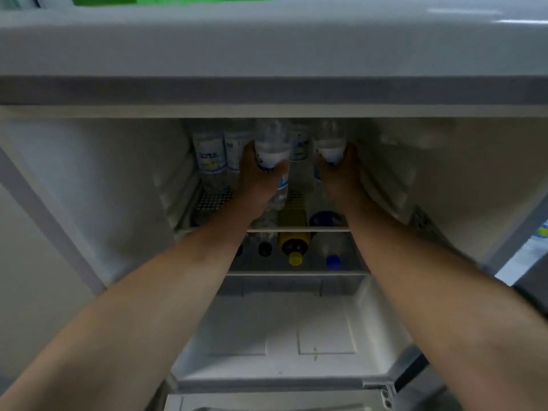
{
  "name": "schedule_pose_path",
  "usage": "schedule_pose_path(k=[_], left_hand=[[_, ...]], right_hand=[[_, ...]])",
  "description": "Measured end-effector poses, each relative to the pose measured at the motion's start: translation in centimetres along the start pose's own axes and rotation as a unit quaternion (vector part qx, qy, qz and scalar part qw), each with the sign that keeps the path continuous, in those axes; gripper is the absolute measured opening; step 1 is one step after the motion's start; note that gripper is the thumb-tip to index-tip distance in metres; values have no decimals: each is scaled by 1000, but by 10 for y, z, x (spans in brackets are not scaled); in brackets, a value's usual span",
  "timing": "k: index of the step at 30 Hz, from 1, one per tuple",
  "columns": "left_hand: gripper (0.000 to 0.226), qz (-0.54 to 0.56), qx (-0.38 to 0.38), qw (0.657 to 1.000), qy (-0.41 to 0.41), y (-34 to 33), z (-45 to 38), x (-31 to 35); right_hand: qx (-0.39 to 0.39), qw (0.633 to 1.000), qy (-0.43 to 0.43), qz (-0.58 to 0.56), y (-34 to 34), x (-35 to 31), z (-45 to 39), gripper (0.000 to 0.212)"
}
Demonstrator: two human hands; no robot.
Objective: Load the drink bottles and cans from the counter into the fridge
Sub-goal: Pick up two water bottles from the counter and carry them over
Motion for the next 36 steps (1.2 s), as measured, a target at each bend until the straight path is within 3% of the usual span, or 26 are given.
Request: schedule_pose_path(k=[8,12,14,17,27,31,36], left_hand=[[63,-34,-8,999,-42,-7,-28,-17],[78,-177,-71,982,-7,-3,-20,-29],[75,-241,-91,966,16,-2,-14,-36],[74,-278,-74,957,42,-2,-13,-32],[67,-368,-5,928,51,-7,-32,-30],[60,-413,-5,910,40,-5,-38,-25],[92,-446,-25,894,41,-4,-43,-20]], right_hand=[[31,999,-37,-3,-1,30,-48,74],[21,997,-50,46,0,33,-56,74],[28,986,-93,133,7,38,-54,78],[2,965,-132,228,6,46,-50,86],[-25,965,-143,218,-7,58,-79,90],[-50,963,-165,206,-10,58,-87,81],[-111,938,-189,270,-10,61,-82,68]])
Point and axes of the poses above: each hand's wrist, its own z-axis away from the middle knuckle, its own y-axis out of the back of the hand, x = y × z, the point moved 10 cm from there along -z, towards the middle knuckle, and after that the axes turned 14 degrees about -x, right-handed, at the moved point
